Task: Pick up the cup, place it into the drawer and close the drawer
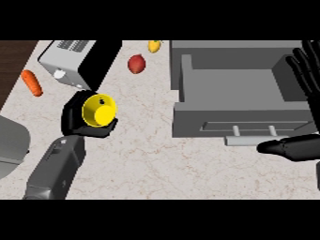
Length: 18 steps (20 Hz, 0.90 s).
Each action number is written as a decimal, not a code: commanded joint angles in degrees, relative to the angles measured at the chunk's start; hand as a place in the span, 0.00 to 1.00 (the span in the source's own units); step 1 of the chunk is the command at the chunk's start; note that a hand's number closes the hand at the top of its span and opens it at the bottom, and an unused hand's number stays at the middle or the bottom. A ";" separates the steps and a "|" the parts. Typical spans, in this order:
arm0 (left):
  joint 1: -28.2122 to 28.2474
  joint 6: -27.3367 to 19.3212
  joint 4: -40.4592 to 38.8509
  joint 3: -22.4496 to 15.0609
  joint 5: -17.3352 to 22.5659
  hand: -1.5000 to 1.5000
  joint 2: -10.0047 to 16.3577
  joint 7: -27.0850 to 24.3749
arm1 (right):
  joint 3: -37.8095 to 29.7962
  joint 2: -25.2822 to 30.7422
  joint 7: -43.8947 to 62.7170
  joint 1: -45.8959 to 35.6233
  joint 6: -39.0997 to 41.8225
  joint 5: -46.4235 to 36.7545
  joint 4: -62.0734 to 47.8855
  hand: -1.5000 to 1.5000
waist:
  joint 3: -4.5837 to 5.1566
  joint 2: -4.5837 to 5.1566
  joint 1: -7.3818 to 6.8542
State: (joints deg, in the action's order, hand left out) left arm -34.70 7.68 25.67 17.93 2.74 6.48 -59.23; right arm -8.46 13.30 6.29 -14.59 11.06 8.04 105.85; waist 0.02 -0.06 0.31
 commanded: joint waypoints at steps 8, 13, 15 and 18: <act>-10.39 -3.14 18.98 -8.21 0.97 1.00 -6.37 19.58 | 0.41 -1.17 -0.18 -0.27 -1.83 -2.14 -0.48 0.00 | -0.07 -0.36 -0.89; -20.15 -10.62 21.83 -12.02 3.41 1.00 -6.44 31.94 | 0.46 -0.78 -1.02 2.06 -0.27 -1.53 1.21 0.00 | -0.06 -0.22 0.18; -23.21 -13.93 22.27 -13.99 3.09 1.00 -6.45 33.86 | 0.29 -0.90 0.00 1.97 -0.39 -0.73 2.68 0.00 | -0.05 -0.12 0.35; -27.22 -17.11 18.79 -16.43 5.29 1.00 -6.47 35.56 | 1.49 -2.54 -5.10 2.01 -1.12 -3.80 -1.31 0.00 | -0.05 0.15 0.61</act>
State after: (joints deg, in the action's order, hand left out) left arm -56.87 -5.69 45.67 3.66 6.90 0.16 -27.48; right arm -8.32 12.41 4.66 -14.26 10.25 6.11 105.14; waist -0.03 -0.14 0.55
